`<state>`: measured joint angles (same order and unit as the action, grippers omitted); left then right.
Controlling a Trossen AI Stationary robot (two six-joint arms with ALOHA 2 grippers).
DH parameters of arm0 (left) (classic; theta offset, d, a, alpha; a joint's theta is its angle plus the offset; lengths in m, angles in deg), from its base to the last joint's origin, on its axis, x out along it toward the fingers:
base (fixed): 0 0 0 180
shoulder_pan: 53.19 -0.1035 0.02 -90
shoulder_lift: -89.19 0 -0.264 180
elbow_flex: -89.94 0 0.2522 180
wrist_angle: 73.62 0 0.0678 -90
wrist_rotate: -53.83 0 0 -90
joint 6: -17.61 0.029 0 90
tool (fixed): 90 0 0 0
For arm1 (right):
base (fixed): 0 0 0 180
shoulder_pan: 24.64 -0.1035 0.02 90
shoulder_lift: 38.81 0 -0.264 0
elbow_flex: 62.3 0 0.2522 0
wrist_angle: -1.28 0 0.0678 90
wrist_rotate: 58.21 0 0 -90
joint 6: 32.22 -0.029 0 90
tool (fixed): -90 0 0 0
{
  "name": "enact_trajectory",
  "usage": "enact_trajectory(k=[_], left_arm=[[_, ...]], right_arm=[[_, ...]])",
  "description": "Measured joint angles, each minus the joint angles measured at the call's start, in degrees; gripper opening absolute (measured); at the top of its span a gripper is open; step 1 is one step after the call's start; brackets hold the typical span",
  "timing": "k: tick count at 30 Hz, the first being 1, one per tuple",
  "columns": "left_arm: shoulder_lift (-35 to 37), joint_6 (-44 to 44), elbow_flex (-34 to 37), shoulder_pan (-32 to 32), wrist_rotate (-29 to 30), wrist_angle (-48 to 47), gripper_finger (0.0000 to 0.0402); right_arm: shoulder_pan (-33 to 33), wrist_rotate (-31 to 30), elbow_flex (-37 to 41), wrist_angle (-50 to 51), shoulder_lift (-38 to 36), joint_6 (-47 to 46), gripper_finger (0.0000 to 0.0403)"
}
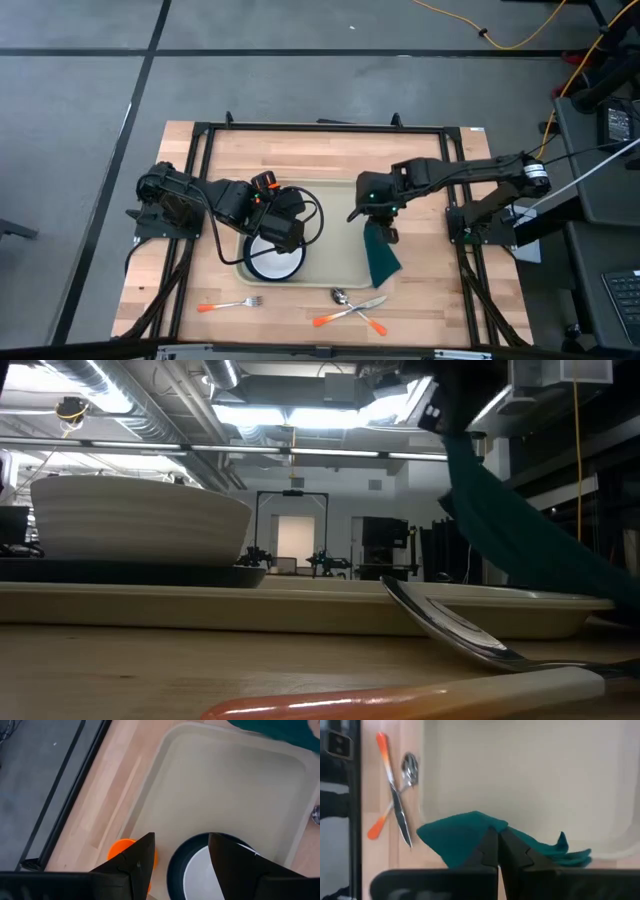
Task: Set up tray
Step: Put the dark green napkin on the gray tray
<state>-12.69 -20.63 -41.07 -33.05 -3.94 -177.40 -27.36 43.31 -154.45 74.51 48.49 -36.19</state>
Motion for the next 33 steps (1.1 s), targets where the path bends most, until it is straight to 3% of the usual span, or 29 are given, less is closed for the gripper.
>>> enact_trajectory(k=[8,16,22,33], left_arm=[[0.0,0.0,0.0,0.0,-0.1,0.0,0.0180],[0.0,0.0,0.0,0.1,-0.3,0.0,0.0180],[0.0,0.0,0.0,0.9,-0.3,0.0,0.0180],[0.0,1.3,0.0,1.2,-0.2,0.0,0.0180]], right_arm=[[0.0,-1.0,-2.4,-0.1,-0.1,-3.5,0.0002],[-3.5,-10.5,-10.3,3.3,-0.1,-5.2,0.0002],[-9.2,-18.9,-19.2,11.8,-0.6,-9.5,0.0002],[-19.5,-23.9,-34.8,21.8,-0.9,-21.2,0.0002]])
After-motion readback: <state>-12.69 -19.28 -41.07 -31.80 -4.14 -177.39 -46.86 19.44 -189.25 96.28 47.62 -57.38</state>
